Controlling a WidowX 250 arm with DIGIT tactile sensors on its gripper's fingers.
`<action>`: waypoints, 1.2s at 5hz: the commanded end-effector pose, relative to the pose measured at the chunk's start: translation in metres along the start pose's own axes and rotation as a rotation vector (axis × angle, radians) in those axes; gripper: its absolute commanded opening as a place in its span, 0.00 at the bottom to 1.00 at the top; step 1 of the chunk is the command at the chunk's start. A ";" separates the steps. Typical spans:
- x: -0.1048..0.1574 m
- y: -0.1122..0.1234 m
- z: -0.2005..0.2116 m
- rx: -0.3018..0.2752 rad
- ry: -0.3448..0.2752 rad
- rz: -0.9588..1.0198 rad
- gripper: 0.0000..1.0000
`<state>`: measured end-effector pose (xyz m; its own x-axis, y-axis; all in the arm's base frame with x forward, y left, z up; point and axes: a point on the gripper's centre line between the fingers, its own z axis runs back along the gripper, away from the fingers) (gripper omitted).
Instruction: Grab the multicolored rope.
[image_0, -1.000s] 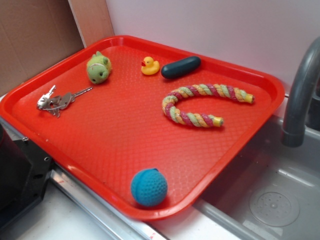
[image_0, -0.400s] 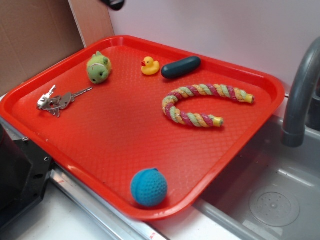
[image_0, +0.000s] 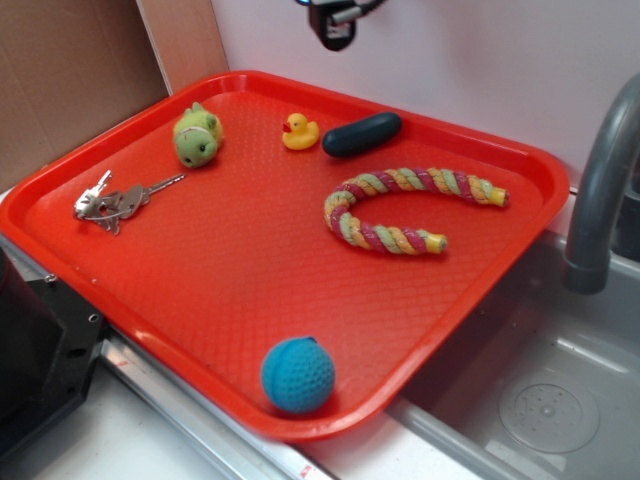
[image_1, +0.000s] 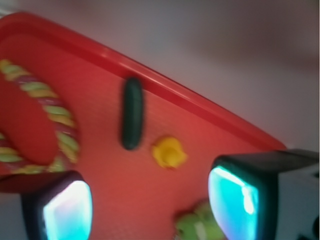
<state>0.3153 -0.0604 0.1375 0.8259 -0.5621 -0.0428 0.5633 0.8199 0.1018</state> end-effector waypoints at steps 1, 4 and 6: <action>-0.005 -0.082 0.023 0.012 -0.097 -0.170 1.00; -0.013 -0.084 0.022 0.025 -0.083 -0.136 1.00; 0.035 -0.040 0.010 0.016 -0.117 -0.573 1.00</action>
<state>0.3226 -0.1048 0.1250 0.3861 -0.9218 -0.0340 0.9214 0.3837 0.0610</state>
